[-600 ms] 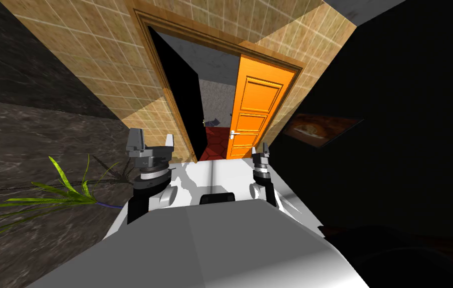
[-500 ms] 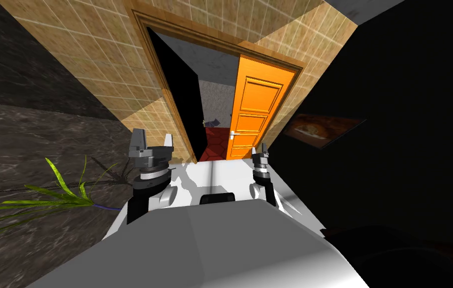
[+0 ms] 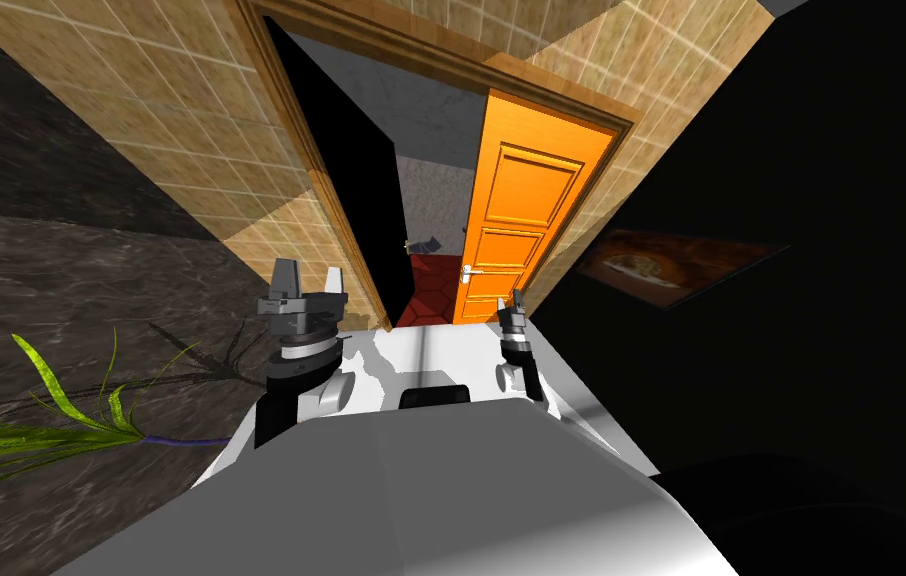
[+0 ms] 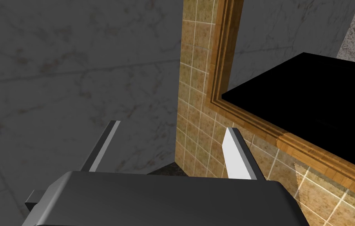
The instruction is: Push the door open
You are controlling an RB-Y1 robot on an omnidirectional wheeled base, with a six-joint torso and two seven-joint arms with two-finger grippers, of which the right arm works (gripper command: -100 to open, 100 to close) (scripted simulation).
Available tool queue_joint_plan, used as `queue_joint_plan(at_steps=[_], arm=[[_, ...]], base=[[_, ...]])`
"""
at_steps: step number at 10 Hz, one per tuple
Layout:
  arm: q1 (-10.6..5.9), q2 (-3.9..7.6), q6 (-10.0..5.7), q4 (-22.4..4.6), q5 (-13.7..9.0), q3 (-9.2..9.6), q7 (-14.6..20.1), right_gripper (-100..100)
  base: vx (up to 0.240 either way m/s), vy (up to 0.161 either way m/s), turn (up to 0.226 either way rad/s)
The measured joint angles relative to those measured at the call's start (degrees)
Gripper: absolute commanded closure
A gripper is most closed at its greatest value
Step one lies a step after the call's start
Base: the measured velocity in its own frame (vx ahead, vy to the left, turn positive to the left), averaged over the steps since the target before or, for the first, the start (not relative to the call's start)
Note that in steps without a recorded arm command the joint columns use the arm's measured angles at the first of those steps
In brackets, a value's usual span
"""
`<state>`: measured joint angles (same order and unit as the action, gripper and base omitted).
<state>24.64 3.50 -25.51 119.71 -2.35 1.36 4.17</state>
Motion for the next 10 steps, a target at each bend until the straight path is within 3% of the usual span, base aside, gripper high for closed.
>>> queue_joint_plan(at_steps=[10], arm=[[-5.17, 0.89, 2.98, -11.0, 0.3, -0.05, -0.3, -100]], base=[[0.097, -0.040, 0.026]])
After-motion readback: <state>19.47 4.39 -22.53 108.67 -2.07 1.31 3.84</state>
